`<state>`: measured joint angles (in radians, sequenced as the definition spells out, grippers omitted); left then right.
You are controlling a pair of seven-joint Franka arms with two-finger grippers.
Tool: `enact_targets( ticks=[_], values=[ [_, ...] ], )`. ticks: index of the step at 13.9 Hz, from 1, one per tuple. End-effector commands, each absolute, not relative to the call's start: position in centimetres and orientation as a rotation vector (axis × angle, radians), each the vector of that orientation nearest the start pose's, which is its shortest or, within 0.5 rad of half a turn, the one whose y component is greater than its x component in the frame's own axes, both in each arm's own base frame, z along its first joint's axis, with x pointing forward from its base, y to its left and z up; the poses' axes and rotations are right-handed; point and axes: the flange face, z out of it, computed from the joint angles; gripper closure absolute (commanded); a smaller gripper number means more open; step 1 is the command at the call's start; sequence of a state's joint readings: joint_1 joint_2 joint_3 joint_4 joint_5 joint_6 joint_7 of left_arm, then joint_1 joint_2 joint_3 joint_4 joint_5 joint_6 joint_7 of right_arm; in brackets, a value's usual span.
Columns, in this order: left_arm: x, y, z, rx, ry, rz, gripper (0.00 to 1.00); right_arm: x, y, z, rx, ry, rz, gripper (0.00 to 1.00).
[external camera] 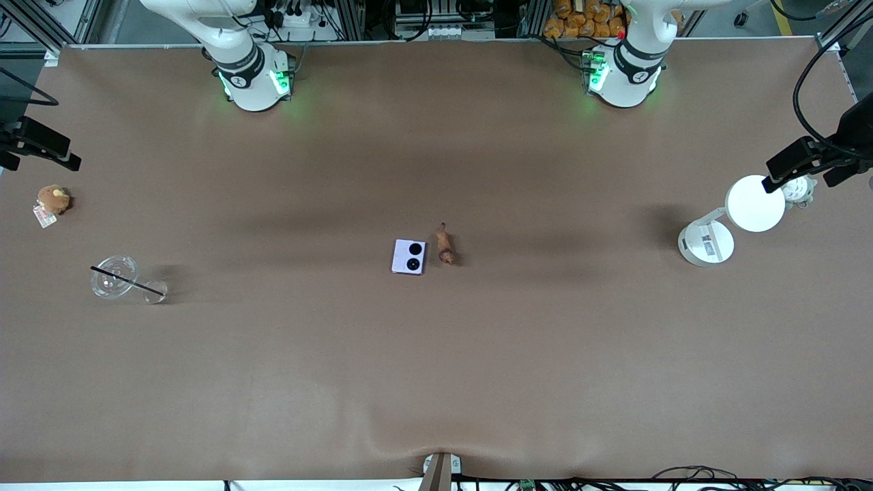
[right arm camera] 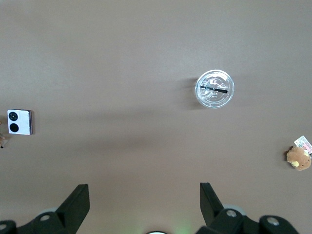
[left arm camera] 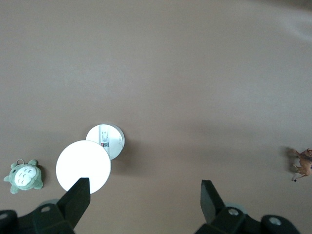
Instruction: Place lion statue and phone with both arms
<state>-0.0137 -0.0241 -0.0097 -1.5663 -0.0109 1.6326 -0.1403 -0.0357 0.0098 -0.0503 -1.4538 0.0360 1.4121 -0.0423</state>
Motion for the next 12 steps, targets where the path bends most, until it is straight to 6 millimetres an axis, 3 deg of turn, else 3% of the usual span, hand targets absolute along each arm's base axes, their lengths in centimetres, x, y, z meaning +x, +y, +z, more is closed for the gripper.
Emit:
enact_targets(
  ticks=[1, 8, 10, 12],
  values=[
    [55.4, -1.3, 65.1, -3.143, -0.195, -0.132, 0.00, 53.9, -4.5, 66.0, -3.111, 0.090, 0.069, 0.00],
    [55.6, -1.9, 64.3, -3.133, -0.178, -0.102, 0.00, 54.3, -4.4, 65.7, -3.112, 0.088, 0.069, 0.00],
    [57.0, -1.9, 61.7, -3.131, -0.175, -0.028, 0.00, 54.3, -4.4, 65.7, -3.113, 0.089, 0.067, 0.00],
    [59.3, -2.1, 55.7, -3.119, -0.153, 0.165, 0.00, 54.3, -4.4, 65.6, -3.113, 0.089, 0.067, 0.00]
  ],
)
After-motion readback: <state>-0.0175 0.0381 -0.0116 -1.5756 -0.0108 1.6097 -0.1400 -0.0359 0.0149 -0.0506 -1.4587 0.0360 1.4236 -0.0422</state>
